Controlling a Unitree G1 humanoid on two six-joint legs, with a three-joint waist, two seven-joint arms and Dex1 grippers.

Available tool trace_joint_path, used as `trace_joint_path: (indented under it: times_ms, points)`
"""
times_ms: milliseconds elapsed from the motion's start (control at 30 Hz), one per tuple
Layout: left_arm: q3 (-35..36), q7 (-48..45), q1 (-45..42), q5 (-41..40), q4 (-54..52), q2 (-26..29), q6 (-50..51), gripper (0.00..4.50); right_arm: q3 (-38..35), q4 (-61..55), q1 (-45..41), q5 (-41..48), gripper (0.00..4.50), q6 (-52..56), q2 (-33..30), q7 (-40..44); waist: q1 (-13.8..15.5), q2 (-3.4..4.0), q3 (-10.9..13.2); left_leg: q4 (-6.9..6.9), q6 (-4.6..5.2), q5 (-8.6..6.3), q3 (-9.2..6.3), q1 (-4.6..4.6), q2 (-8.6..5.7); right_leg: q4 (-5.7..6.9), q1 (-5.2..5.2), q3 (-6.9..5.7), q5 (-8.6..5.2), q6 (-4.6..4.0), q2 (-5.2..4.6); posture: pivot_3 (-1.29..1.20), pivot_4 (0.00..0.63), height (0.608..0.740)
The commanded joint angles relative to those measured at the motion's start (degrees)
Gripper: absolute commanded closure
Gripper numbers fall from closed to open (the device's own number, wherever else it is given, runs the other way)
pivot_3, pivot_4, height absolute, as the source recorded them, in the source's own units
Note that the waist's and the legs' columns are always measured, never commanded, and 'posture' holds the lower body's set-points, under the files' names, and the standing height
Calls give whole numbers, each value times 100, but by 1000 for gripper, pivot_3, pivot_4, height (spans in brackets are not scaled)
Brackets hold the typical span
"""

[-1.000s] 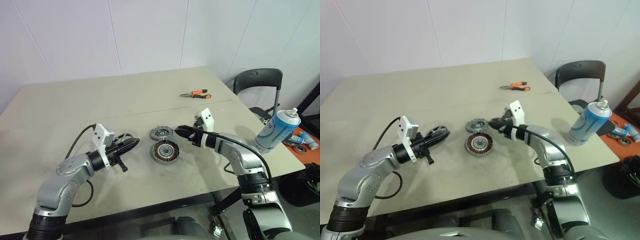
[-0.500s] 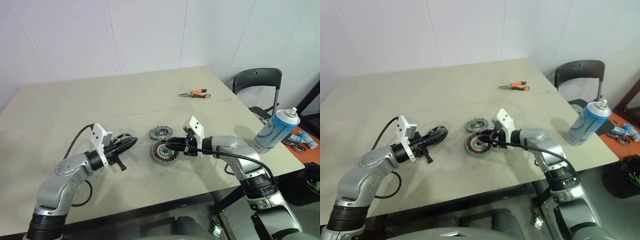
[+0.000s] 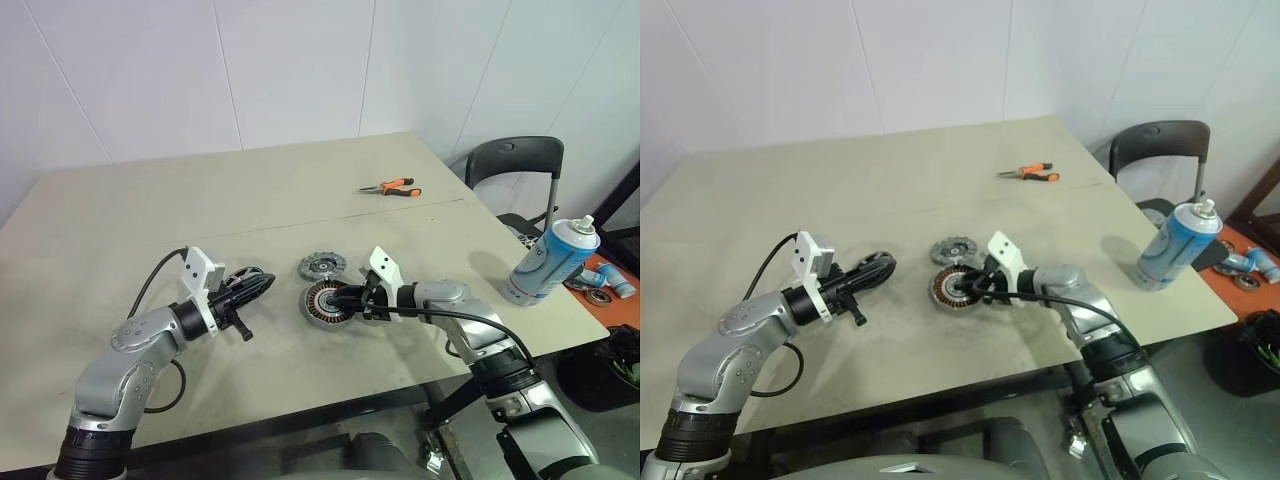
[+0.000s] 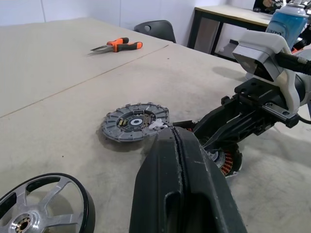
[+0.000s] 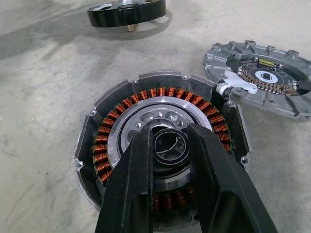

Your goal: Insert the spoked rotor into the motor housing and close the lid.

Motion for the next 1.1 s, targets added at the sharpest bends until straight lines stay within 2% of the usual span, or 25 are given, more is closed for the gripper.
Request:
trace_joint_path:
  times_ms: [33, 233, 1100]
  points:
    - [51, 31, -67, -26, -230, 25, -36, 4500, -9, -62, -138, -25, 3814, -68, 49, 34, 1, 0, 0, 0, 0, 0, 0, 0, 0, 0, 0, 0, 0, 0, 0, 0, 0, 740]
    - [43, 77, -79, -38, -299, 20, 4, 4500, 214, -42, -153, -234, 3814, -243, 49, 146, -3, 0, 0, 0, 0, 0, 0, 1, 0, 1, 0, 0, 0, 0, 0, 0, 0, 740]
    - [1, 155, -27, -95, -494, 19, 169, 4500, 118, 223, -134, -324, 3814, -348, 62, 92, 1, -3, -2, 0, 0, 0, -1, 2, 1, 2, 1, 0, 1, 0, -1, 0, 0, 740]
